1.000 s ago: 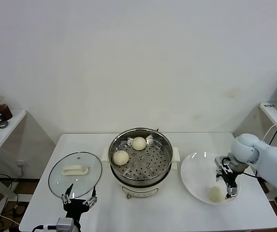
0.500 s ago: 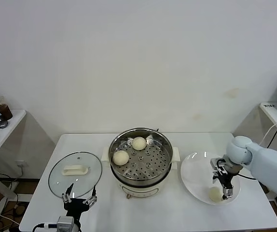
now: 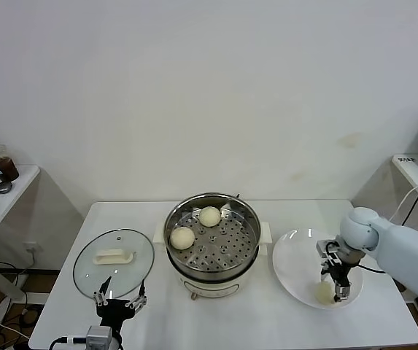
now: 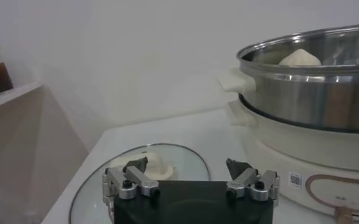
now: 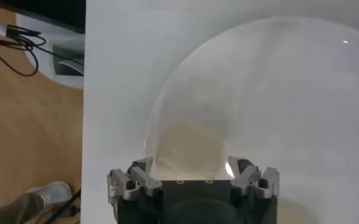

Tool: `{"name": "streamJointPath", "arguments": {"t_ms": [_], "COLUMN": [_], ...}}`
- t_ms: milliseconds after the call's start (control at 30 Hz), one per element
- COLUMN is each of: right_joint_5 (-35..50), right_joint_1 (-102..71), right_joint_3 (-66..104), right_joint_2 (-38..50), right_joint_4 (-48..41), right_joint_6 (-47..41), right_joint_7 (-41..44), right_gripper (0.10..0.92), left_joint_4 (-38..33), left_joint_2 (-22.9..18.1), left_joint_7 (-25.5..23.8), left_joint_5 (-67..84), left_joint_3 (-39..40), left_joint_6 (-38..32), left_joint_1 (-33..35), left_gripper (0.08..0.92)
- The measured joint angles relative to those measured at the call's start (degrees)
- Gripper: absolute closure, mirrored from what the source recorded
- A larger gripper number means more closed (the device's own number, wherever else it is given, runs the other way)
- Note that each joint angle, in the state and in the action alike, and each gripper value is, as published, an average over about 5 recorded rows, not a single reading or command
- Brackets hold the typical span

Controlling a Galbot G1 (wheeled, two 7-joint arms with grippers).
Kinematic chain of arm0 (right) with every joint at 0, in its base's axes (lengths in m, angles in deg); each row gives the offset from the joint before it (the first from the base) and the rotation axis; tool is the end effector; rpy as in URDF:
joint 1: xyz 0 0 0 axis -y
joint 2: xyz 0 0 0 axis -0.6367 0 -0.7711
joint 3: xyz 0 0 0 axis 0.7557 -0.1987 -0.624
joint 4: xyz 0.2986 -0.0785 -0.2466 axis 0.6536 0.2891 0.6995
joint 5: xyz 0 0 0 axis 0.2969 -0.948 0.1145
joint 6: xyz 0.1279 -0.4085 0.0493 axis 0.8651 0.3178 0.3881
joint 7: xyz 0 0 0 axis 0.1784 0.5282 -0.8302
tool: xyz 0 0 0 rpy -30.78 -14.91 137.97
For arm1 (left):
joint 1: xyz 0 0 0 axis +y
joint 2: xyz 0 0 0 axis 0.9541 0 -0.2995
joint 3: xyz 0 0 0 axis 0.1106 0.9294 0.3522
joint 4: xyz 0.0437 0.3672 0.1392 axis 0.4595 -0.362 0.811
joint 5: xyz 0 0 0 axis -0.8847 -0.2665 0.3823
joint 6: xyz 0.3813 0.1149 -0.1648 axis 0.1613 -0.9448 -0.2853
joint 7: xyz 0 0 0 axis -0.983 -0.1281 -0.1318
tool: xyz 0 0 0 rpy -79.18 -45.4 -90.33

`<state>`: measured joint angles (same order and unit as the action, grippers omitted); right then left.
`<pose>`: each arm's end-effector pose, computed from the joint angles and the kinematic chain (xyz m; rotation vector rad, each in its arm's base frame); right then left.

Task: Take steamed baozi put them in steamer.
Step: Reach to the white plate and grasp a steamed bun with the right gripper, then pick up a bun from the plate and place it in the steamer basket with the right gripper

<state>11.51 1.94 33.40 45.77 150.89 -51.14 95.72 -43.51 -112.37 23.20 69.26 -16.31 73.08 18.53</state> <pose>0.5435 -0.1688 -0.2685 1.3235 -1.0852 1.1627 0.1962 0.0302 -0.3540 0.0395 -2.7818 -0.2704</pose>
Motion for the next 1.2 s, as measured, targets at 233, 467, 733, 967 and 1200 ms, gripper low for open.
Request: {"name": "streamJointPath", "arguments": {"t_ms": [233, 467, 733, 967, 1200], "right_joint_5": [0.18, 1.45, 4.49, 9.24, 16.06], "right_joint_1": [0.1, 2.65, 9.53, 20.86, 34.21], "right_joint_3": [0.21, -1.21, -4.07, -9.87, -16.0], "right_joint_2": [0.34, 1.6, 2.65, 0.43, -6.14], "right_joint_4": [-0.13, 0.86, 2.41, 2.57, 0.59], "right_joint_6": [-0.05, -0.14, -0.73, -0.75, 0.51], "right_joint_7": [0.05, 0.4, 0.86, 1.36, 1.96], "right_gripper": [0.465, 0.508, 0.531, 0.533, 0.533], "left_joint_4": [0.0, -0.01, -0.32, -1.23, -2.4], "left_joint_2": [-0.05, -0.6, -0.77, -0.79, -0.86], "left_joint_7": [0.02, 0.09, 0.32, 0.8, 1.29], "left_joint_5": [-0.03, -0.05, 0.0, 0.04, 0.04], "left_joint_3": [0.05, 0.07, 0.63, 0.62, 0.46], "left_joint_6": [0.04, 0.17, 0.16, 0.09, -0.12], "left_joint_1": [-0.09, -0.86, -1.41, -1.68, -1.35], "left_gripper": [0.177, 0.177, 0.177, 0.177, 0.177]}}
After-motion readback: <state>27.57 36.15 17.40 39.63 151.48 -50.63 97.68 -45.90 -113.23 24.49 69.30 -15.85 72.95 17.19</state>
